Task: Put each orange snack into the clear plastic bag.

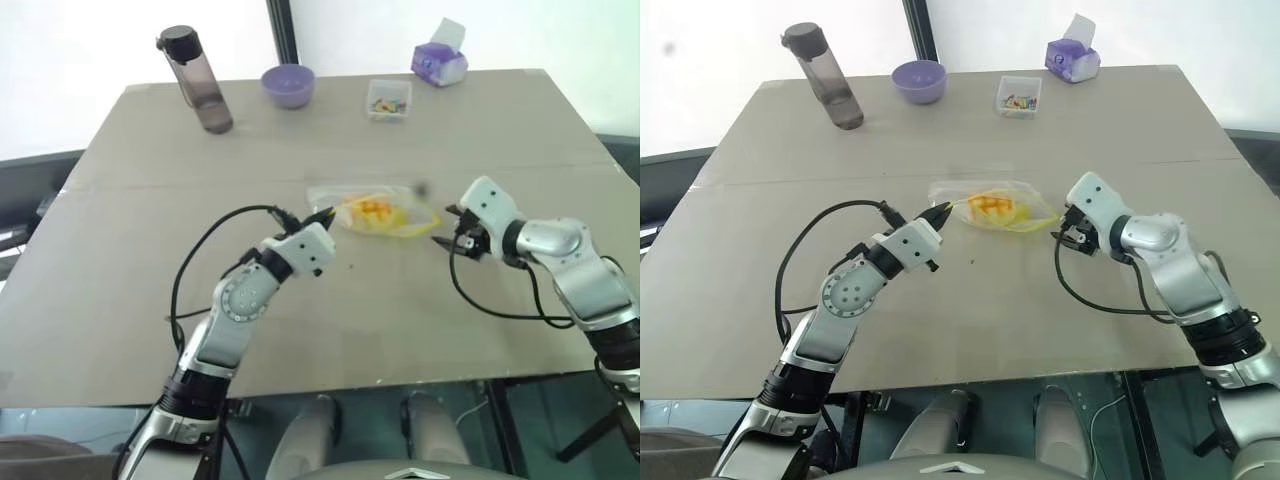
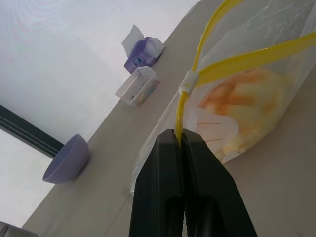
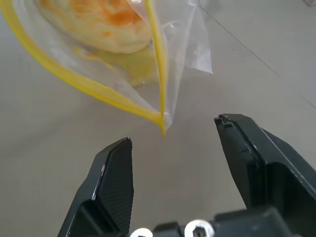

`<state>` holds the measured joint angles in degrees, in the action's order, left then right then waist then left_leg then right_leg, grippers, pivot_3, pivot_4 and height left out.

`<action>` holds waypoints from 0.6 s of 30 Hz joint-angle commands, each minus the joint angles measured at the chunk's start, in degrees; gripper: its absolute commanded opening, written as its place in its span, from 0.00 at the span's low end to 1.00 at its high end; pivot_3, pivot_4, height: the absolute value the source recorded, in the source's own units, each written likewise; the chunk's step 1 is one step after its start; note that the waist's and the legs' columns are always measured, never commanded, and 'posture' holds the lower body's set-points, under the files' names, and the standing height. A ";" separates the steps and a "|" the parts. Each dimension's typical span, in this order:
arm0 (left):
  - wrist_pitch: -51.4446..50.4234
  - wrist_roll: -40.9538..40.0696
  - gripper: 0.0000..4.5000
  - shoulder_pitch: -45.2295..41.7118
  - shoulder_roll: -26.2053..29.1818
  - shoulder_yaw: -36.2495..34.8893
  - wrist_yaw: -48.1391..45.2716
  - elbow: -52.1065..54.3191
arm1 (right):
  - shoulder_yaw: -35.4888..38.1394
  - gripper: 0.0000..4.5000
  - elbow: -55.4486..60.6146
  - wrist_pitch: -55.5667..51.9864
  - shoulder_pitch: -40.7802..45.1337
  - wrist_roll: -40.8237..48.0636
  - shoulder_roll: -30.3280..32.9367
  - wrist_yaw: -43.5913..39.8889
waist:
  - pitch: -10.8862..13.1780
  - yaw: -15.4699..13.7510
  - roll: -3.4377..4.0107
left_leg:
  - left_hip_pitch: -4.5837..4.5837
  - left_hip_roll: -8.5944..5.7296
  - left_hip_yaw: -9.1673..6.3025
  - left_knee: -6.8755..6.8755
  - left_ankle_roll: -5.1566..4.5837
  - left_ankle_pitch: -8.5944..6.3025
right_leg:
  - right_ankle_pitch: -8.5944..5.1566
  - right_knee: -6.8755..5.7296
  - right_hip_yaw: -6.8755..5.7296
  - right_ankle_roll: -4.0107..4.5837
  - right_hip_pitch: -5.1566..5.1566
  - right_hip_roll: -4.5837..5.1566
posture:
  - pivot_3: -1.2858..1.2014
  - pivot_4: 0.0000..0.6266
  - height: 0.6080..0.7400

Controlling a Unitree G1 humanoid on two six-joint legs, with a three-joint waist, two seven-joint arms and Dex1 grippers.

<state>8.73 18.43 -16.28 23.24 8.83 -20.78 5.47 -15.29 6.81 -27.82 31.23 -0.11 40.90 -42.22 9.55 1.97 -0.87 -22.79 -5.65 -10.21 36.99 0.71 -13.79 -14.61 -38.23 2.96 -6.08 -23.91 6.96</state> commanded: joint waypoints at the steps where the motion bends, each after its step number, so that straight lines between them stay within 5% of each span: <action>1: 0.32 -0.20 0.00 -0.18 0.45 -0.87 0.67 1.52 | 1.06 0.56 -0.81 2.73 2.01 -1.41 -0.64 0.05 | 0.00 -0.05 0.00 | 0.00 0.00 0.00 0.00 0.00 0.00 | 0.00 0.00 0.00 0.00 0.00 0.00 | 0.52 0.24 1.00; 7: 0.20 -0.23 0.00 -0.02 0.69 -1.06 0.70 1.69 | 1.88 0.01 -1.55 4.06 2.46 -2.00 -1.43 -0.44 | 0.00 -0.08 0.00 | -0.01 -0.01 -0.01 0.00 0.00 0.00 | 0.00 0.02 0.00 0.00 0.00 0.01 | 0.52 0.24 1.00; 18: 0.02 2.30 0.00 -7.27 1.45 -4.31 6.32 0.39 | 7.10 0.01 -5.77 6.61 10.09 -5.85 -0.82 6.42 | 0.01 -0.12 -0.01 | -0.01 -0.01 -0.01 0.02 0.01 0.00 | 0.01 0.01 -0.01 -0.02 0.00 0.00 | 0.52 0.24 1.00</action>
<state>8.77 20.36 -22.71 23.93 7.36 -16.36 4.59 -11.96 1.10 -21.94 40.03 -4.55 39.34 -38.04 9.56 1.85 -0.87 -22.81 -5.67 -10.22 37.01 0.72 -13.79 -14.60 -38.22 2.95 -6.10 -23.90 6.96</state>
